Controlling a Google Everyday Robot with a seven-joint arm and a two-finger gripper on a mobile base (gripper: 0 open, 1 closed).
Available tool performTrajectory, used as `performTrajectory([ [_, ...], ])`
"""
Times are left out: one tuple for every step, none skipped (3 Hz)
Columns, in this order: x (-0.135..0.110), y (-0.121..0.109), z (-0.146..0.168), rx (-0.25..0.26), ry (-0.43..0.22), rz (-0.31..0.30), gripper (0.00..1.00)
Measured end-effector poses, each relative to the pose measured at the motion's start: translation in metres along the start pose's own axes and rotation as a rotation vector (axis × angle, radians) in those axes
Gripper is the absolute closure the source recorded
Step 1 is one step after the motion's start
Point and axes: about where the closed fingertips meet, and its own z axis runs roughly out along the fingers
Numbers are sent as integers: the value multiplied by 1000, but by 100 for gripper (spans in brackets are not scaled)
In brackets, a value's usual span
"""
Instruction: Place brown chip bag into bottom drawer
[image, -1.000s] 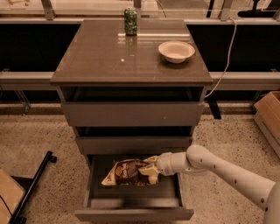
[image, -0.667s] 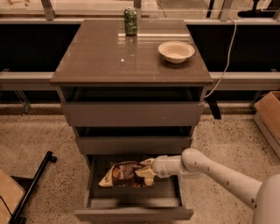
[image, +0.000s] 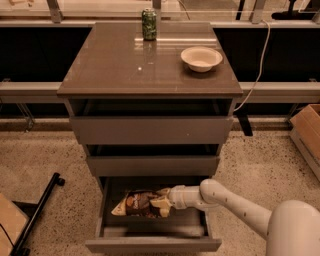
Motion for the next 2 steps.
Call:
performTrajectory([
  [34, -11, 21, -5, 2, 63, 100],
  [65, -19, 41, -20, 12, 131, 81],
])
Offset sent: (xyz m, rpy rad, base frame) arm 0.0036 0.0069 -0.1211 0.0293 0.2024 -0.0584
